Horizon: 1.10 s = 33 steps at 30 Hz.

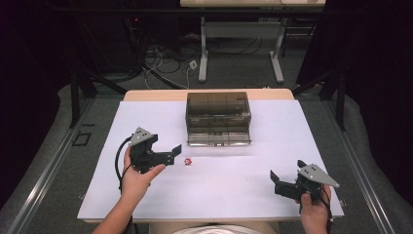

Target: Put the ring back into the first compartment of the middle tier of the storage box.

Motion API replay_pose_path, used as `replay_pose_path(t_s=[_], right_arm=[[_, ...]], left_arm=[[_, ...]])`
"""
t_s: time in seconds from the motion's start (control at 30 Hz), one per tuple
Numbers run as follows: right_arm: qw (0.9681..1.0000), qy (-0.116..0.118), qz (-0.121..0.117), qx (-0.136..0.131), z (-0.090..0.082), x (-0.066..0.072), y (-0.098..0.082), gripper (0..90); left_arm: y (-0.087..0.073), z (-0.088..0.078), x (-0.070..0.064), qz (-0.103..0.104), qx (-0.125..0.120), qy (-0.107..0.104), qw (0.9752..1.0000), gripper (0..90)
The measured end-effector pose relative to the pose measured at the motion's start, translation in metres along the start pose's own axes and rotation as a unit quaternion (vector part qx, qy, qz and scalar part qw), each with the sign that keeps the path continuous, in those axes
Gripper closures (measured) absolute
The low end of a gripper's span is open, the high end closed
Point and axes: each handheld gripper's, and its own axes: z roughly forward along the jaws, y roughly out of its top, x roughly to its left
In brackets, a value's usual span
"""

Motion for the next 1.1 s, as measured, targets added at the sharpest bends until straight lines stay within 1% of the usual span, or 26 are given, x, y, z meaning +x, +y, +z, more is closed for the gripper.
replay_pose_path(t_s=[0.1,0.17,0.2,0.33,0.37,0.57,0.6,0.67,0.8,0.87,0.9,0.93,0.97,1.0,1.1], right_arm=[[1.0000,0.002,0.001,-0.001,0.000,0.000,0.000,0.0],[1.0000,-0.001,0.003,-0.001,0.000,0.000,0.000,0.0],[1.0000,-0.001,0.002,0.000,0.000,-0.001,0.000,0.0],[1.0000,0.000,0.000,0.001,0.000,-0.001,0.000,0.0],[1.0000,-0.001,0.003,0.002,0.000,-0.001,0.000,0.0],[1.0000,-0.001,0.002,0.006,0.000,-0.002,-0.001,0.0],[1.0000,0.000,0.003,0.001,0.001,-0.002,-0.001,0.0],[1.0000,-0.001,0.003,0.006,0.001,-0.002,-0.001,0.0],[1.0000,-0.001,0.004,0.006,0.001,-0.002,-0.001,0.0],[0.9999,-0.001,0.003,0.011,0.001,-0.002,-0.001,0.0],[0.9998,0.002,0.003,0.018,0.000,-0.003,-0.001,0.0],[1.0000,0.001,0.003,-0.001,0.003,-0.002,-0.002,0.0],[1.0000,-0.001,0.004,-0.005,0.003,-0.001,-0.002,0.0],[1.0000,0.000,0.001,0.008,0.002,-0.002,-0.001,0.0],[1.0000,0.000,0.001,0.008,0.002,-0.002,-0.001,0.0]], left_arm=[[0.001,0.003,-0.001,0.000,0.001,0.000,1.0000,0.9],[0.001,0.006,-0.002,0.000,0.004,0.001,1.0000,1.0],[0.001,0.006,-0.002,0.007,0.008,0.004,0.9999,1.3],[0.000,0.010,-0.003,0.008,0.010,0.007,0.9999,1.7],[-0.001,0.013,-0.003,0.010,0.009,0.009,0.9999,1.7],[-0.004,0.019,-0.003,0.009,0.015,0.013,0.9998,4.1],[-0.005,0.020,-0.003,0.009,0.016,0.013,0.9998,5.0],[-0.006,0.023,-0.003,0.007,0.018,0.011,0.9997,7.2],[-0.011,0.029,-0.005,0.012,0.024,0.015,0.9995,10.5],[-0.012,0.032,-0.006,0.013,0.025,0.018,0.9994,12.0],[-0.013,0.033,-0.006,0.013,0.026,0.018,0.9994,13.1],[-0.014,0.034,-0.007,0.014,0.028,0.017,0.9994,14.9],[-0.015,0.035,-0.007,0.014,0.027,0.018,0.9994,15.9],[-0.015,0.036,-0.008,0.014,0.029,0.019,0.9993,16.0],[-0.016,0.040,-0.009,0.013,0.032,0.021,0.9992,16.0]])
